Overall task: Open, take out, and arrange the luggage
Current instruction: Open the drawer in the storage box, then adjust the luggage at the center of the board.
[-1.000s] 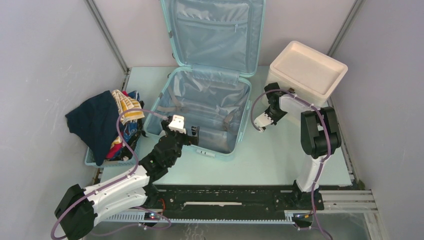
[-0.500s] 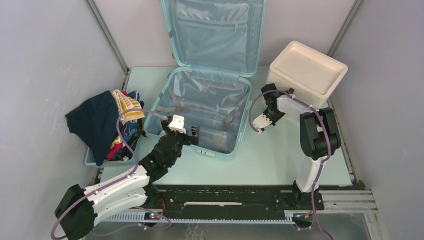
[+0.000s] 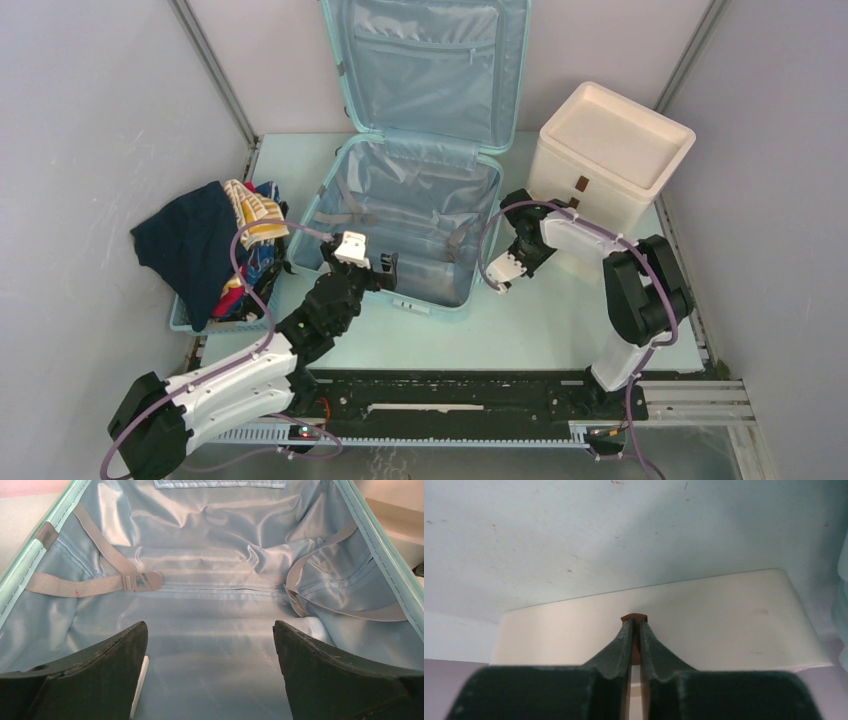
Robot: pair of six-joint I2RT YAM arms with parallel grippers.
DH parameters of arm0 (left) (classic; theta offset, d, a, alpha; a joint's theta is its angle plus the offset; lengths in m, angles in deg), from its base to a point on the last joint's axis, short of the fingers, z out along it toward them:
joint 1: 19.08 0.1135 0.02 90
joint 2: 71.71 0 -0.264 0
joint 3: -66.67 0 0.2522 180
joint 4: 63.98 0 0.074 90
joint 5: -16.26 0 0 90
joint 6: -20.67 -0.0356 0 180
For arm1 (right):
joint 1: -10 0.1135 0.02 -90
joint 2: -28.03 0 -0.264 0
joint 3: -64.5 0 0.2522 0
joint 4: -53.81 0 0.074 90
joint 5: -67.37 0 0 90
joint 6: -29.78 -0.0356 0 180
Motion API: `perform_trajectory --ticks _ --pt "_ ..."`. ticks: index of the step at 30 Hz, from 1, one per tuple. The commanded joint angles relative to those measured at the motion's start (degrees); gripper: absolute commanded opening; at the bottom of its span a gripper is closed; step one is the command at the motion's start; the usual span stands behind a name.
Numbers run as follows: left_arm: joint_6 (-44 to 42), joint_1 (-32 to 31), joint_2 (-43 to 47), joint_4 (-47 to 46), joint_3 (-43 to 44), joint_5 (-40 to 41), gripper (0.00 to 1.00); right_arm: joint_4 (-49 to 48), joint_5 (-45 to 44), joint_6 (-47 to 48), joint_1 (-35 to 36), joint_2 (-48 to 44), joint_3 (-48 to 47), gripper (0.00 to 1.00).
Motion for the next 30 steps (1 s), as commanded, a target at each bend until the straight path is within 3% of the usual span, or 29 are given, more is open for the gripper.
perform_trajectory --ticks 1,3,5,12,14,16,18,20,23,30 --pt "0.79 0.25 1.11 -2.02 -1.56 -0.16 1.00 -0.07 4.48 -11.12 2.21 -4.07 0.68 0.28" --pt "0.83 0.29 1.11 -2.02 -1.56 -0.16 1.00 -1.95 5.45 -17.28 2.98 -6.01 0.65 0.45" --pt "0.88 0.28 1.15 -2.04 -1.52 -0.01 1.00 -2.20 6.44 -21.33 3.36 -8.37 0.63 0.54" --pt "4.74 1.39 5.36 4.24 1.19 1.69 1.00 1.25 11.03 -42.14 4.01 -20.45 -0.21 0.60" --pt "6.84 2.67 7.60 8.71 4.10 -1.90 1.00 3.98 16.78 -45.71 3.32 -24.35 -1.07 0.60" --pt "8.48 4.15 8.68 13.41 7.78 -6.11 1.00 3.88 22.29 -50.17 2.24 -28.32 -1.32 0.66" --pt "9.84 5.77 8.59 18.60 11.70 -11.25 1.00 2.17 30.66 -57.35 -0.61 -31.78 -1.54 0.86" --pt "11.80 7.06 7.25 23.40 15.78 -15.62 1.00 1.83 47.28 -63.26 -6.95 -33.40 -1.81 0.99" --pt "12.90 8.08 2.71 31.25 22.01 -19.87 1.00 2.88 72.07 -67.98 -14.62 -31.75 -0.76 1.00" --pt "16.67 9.04 -7.83 42.64 30.48 -19.81 0.96 4.34 72.83 -67.22 -12.09 -29.83 0.50 1.00"
